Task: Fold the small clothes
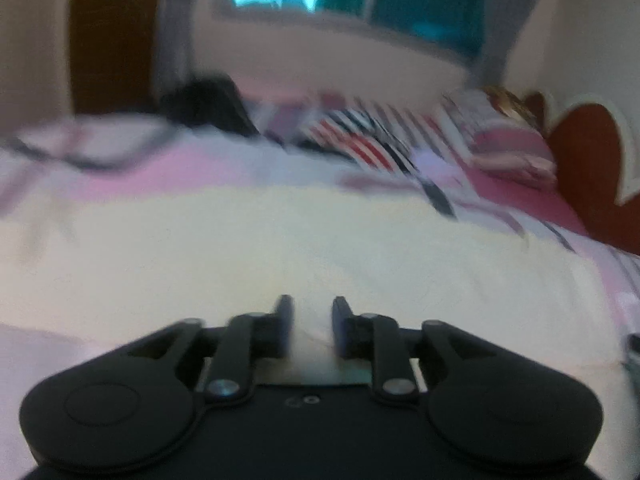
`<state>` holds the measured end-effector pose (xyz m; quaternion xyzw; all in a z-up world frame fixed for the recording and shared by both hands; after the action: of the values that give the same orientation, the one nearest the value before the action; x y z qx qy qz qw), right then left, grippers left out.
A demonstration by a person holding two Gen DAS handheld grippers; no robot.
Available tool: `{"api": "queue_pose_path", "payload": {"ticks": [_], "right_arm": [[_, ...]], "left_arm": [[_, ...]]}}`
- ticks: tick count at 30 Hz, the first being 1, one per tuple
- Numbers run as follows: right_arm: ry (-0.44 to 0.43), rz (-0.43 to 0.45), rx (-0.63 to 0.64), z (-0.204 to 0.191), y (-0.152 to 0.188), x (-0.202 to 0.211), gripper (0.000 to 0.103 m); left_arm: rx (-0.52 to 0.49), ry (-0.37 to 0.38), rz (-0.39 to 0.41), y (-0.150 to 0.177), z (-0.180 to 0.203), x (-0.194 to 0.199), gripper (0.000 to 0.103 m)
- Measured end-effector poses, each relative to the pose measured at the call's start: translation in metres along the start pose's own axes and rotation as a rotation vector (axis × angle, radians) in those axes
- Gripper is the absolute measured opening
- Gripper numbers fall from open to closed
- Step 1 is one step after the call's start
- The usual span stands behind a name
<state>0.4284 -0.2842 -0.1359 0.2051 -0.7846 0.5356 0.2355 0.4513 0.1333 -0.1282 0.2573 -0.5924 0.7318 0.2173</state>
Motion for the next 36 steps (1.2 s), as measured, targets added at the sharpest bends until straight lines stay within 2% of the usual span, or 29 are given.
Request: {"api": "queue_pose_path", "payload": {"ticks": [2, 4, 7, 8, 12, 14, 16, 18, 20, 24, 26, 31, 36], "right_arm": [[-0.009, 0.044, 0.005, 0.001, -0.012, 0.003, 0.004], [-0.018, 0.044, 0.018, -0.005, -0.021, -0.009, 0.004], [-0.062, 0.032, 0.072, -0.034, -0.027, -0.035, 0.004], [-0.081, 0.018, 0.093, -0.046, -0.026, -0.046, 0.004], [-0.129, -0.029, 0.251, -0.082, -0.020, -0.081, 0.004], [-0.084, -0.020, 0.244, -0.065, -0.033, -0.096, 0.004], [-0.024, -0.035, 0.153, -0.029, -0.049, -0.113, 0.001], [-0.027, -0.050, 0.144, -0.015, -0.056, -0.120, 0.000], [-0.014, -0.057, 0.192, -0.017, -0.057, -0.119, 0.000], [0.010, -0.061, 0.206, -0.021, -0.053, -0.112, 0.000], [-0.012, -0.042, 0.235, -0.033, -0.051, -0.096, 0.000], [-0.112, -0.069, 0.347, -0.090, -0.010, -0.072, 0.000], [-0.108, -0.089, 0.403, -0.112, 0.022, -0.065, 0.000]], "left_arm": [[0.022, 0.023, 0.024, -0.008, 0.000, 0.005, 0.020], [-0.022, 0.059, 0.008, -0.013, 0.018, -0.003, 0.024], [-0.103, 0.125, -0.037, -0.008, 0.061, -0.025, 0.040], [-0.132, 0.126, -0.046, -0.005, 0.072, -0.034, 0.045], [-0.143, 0.085, -0.062, 0.002, 0.069, -0.049, 0.044], [-0.155, 0.058, -0.066, 0.001, 0.059, -0.048, 0.043], [-0.179, 0.031, -0.058, 0.002, 0.054, -0.045, 0.043], [-0.156, 0.040, -0.051, 0.002, 0.047, -0.045, 0.043], [-0.135, 0.048, -0.048, 0.002, 0.044, -0.044, 0.043], [-0.132, 0.026, -0.053, -0.004, 0.050, -0.039, 0.041], [-0.142, 0.028, -0.030, -0.007, 0.061, -0.032, 0.042], [-0.171, 0.125, -0.050, 0.005, 0.117, -0.031, 0.043], [-0.210, 0.145, -0.076, 0.024, 0.137, -0.033, 0.045]]}}
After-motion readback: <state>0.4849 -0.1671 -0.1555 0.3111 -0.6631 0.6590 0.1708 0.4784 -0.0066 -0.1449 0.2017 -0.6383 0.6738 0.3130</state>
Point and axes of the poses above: each gripper's, at about its wrist camera, not at the fingertips, and x roughly against the way its jaws point, z to its right, y to its underside, the point moved 6 cm from there along -x, roughly the way its jaws point, and after that the axes turned 3 degrees about y, right-handed, at the moved point
